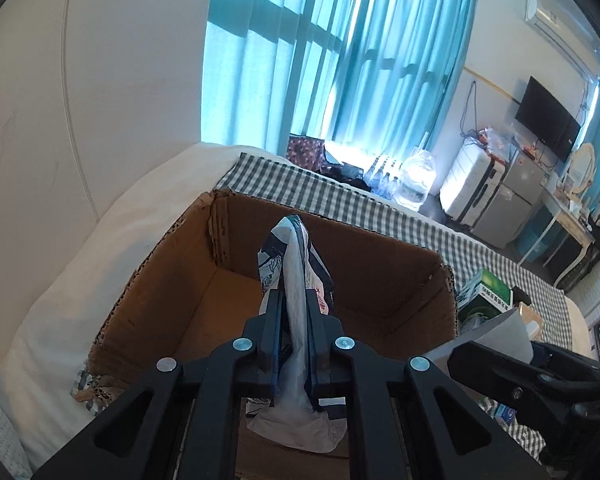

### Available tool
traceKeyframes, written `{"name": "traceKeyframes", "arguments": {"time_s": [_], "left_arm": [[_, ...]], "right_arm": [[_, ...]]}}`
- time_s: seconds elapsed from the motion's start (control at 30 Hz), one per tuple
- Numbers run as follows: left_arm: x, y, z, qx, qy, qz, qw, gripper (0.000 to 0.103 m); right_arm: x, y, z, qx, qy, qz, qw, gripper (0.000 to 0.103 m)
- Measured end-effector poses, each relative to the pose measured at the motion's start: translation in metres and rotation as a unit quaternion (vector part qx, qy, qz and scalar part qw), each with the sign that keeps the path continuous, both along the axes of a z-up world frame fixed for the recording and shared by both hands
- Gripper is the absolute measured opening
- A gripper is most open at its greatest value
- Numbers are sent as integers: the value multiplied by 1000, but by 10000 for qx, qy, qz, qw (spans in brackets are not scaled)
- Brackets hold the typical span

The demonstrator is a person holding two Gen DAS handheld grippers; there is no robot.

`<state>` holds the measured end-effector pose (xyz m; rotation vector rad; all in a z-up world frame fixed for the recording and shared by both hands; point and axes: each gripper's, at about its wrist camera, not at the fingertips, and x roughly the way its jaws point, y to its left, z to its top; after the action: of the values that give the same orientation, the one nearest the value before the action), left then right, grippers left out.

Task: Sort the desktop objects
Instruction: 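Carry the white-and-blue packet in the left gripper into the cardboard box and release, then move the left gripper back toward the items on the bed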

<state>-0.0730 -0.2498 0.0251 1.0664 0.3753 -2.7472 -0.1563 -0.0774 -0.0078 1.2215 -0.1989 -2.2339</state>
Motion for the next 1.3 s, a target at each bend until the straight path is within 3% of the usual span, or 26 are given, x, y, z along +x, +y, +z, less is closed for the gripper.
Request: {"name": "traceKeyframes", "arguments": {"time_s": [0.03, 0.07, 0.1, 0.17, 0.4, 0.57, 0.73, 1.03, 1.3], "left_arm": [[1, -2, -1, 49, 39, 27, 10000, 13], [2, -3, -2, 67, 49, 65, 9999, 24], [3, -4, -2, 88, 42, 70, 9999, 50], [4, -6, -1, 75, 19, 174, 9998, 85], [17, 3, 17, 16, 154, 307, 9994, 89], [31, 38, 34, -234, 398, 200, 9987, 103], [41, 94, 35, -211, 561, -212, 9980, 103], [48, 210, 3, -236, 262, -987, 9945, 103], [52, 278, -36, -331, -107, -1497, 9881, 103]], "right_arm": [[-1, -1, -2, -63, -43, -11, 10000, 83], [-2, 0, -4, -117, -56, -26, 9999, 83], [-2, 0, -5, -198, -54, -41, 9998, 84], [-3, 2, -4, -335, -2, -121, 9994, 91], [6, 17, 19, -193, 348, -441, 9982, 95], [31, 60, 37, 103, 855, -871, 9925, 95], [66, 133, 46, 698, 1401, -1416, 9775, 95], [126, 278, 47, 1026, 1411, -2714, 9465, 96], [151, 336, 9, 1016, 992, -3052, 9416, 95]]}}
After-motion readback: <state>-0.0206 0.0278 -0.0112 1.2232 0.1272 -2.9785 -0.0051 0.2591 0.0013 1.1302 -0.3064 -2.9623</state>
